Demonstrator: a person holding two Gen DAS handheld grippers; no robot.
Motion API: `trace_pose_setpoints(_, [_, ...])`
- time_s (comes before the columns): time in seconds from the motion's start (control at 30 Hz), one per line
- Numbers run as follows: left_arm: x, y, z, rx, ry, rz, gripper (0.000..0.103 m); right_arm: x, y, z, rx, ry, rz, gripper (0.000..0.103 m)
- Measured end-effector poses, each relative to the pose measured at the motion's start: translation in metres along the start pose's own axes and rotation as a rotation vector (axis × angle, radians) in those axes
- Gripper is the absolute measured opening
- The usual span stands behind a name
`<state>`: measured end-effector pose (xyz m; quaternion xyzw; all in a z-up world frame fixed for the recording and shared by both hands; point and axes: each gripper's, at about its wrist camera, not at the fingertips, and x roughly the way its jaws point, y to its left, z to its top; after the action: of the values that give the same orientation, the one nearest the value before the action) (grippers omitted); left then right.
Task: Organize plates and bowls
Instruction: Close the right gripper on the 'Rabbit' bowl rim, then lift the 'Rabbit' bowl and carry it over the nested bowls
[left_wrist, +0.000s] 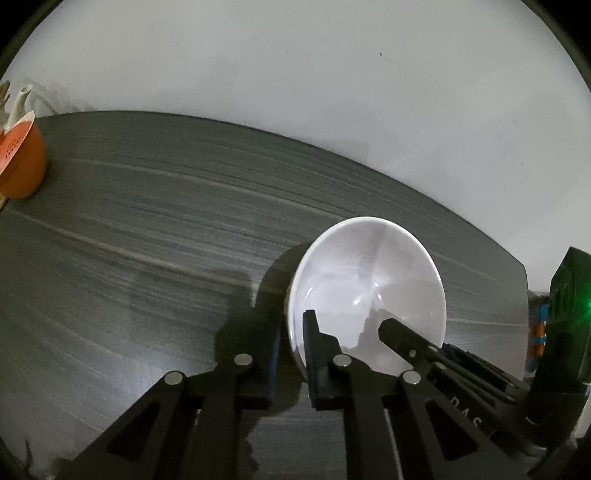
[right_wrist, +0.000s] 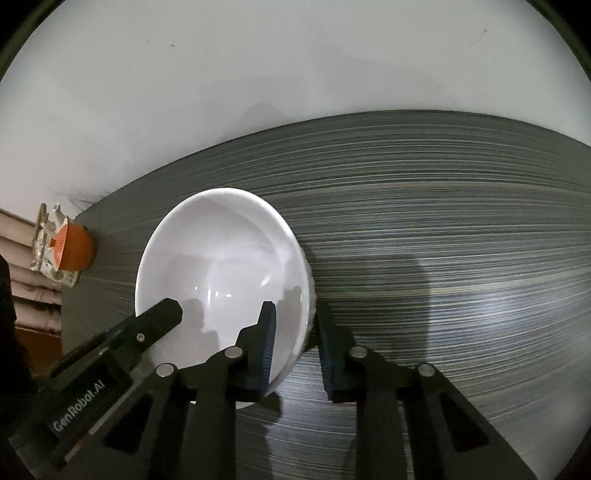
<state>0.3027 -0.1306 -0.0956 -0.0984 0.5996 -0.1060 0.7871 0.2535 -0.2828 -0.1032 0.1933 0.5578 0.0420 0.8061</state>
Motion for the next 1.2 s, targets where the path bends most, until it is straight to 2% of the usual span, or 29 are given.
trace_pose_setpoints(0.43, [-0.045, -0.009, -0.021, 0.038, -0.037, 0.006, 0.011, -0.026, 0.009, -0.028, -0.002, 0.001, 0.02, 0.02])
trace_pose_setpoints(0.67, [-0.09, -0.013, -0.042, 0.043, -0.077, -0.023, 0.011, -0.071, 0.01, -0.051, -0.023, -0.042, 0.02, 0.02])
trace_pose_setpoints(1.0, [-0.137, -0.025, -0.09, 0.065, -0.114, -0.034, 0.011, -0.136, 0.016, -0.089, -0.045, -0.106, 0.019, 0.02])
trace_pose_setpoints(1.2, [-0.161, -0.012, -0.126, 0.062, -0.112, -0.031, 0.011, -0.149, 0.031, -0.121, -0.052, -0.107, 0.012, 0.02])
